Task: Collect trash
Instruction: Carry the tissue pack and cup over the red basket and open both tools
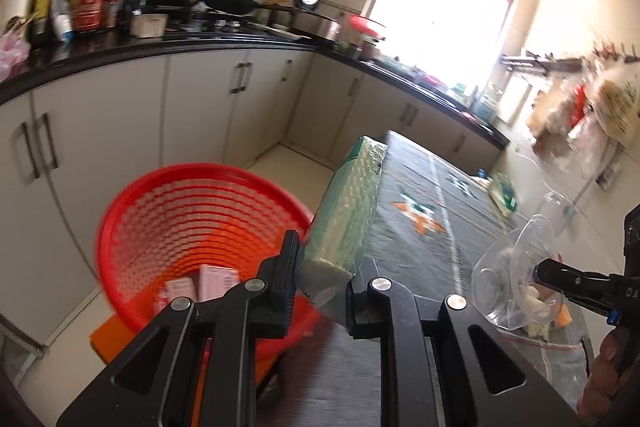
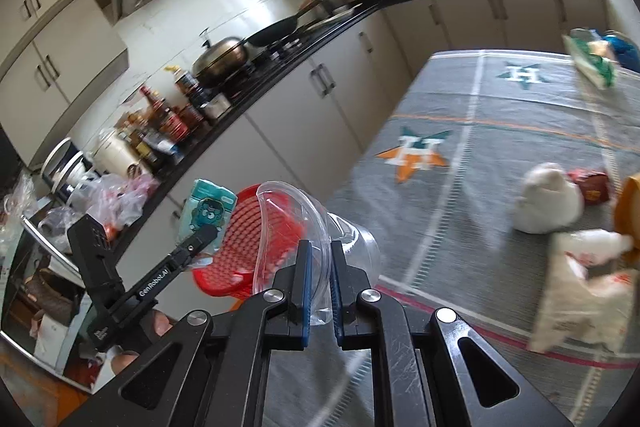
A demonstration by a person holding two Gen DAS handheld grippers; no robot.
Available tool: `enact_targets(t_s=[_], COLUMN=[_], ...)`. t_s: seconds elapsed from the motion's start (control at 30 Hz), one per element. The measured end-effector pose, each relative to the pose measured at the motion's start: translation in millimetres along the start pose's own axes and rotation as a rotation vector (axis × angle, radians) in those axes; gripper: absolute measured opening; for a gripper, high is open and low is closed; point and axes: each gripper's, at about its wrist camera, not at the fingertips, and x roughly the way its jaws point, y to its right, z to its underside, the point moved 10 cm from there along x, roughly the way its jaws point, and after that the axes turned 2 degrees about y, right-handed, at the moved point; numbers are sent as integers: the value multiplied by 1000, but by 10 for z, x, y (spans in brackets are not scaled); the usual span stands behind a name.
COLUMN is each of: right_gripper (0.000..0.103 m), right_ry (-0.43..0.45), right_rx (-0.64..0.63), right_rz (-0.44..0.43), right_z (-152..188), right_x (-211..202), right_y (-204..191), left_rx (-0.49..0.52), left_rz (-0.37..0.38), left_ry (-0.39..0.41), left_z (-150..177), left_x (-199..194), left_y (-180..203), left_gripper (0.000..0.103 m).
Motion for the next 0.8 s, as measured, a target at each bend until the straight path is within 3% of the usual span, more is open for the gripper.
enact_targets(t_s=[0.53,0.8], right_gripper=[10,10], right_ry=[-100,-150], right_rx=[-52,-47], right_rz=[-109,-119], right_z=[-93,-41], right_x=[925,1395], right_y=[-791,-914], left_rx=[-92,-121], left_rz=[-79,-98], left_ry=[-8,-31], left_z=[19,91], left_x=[-6,79], left_y=[-767,-983], left_gripper=[18,18])
